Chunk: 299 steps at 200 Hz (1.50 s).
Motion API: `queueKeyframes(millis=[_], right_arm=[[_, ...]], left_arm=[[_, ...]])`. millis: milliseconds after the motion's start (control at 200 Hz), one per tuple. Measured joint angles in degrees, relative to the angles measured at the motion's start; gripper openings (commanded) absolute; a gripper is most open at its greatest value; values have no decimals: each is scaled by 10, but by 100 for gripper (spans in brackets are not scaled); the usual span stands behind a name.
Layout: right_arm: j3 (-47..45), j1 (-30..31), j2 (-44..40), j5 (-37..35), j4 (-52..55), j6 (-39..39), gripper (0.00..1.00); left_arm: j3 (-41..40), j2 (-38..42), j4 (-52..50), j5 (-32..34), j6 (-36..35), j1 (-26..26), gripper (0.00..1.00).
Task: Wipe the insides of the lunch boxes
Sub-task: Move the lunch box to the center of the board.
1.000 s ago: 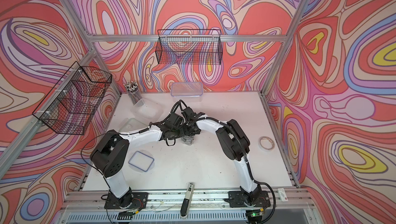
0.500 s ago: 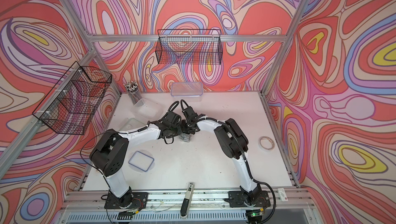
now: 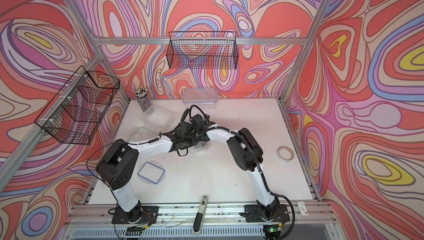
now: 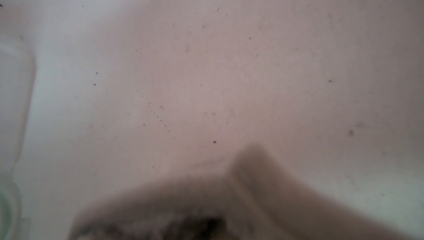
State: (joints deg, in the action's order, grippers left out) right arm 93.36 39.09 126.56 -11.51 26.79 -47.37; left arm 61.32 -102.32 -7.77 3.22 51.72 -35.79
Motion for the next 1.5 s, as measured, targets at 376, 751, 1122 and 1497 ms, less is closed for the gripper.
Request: queueKeyframes(millis=[376, 751, 1122, 1497], right_arm=[[-25, 0, -31, -3, 73, 85, 0], [-53, -2, -57, 146, 104, 151, 0], [-83, -23, -70, 243, 52, 126, 0], [-94, -31, -99, 244, -11, 54, 0]], left_arm=[[0, 18, -10, -10, -10, -7, 0], [16, 9, -45, -7, -35, 3, 0], [18, 2, -56, -4, -36, 7, 0], [30, -2, -87, 5, -28, 17, 0]])
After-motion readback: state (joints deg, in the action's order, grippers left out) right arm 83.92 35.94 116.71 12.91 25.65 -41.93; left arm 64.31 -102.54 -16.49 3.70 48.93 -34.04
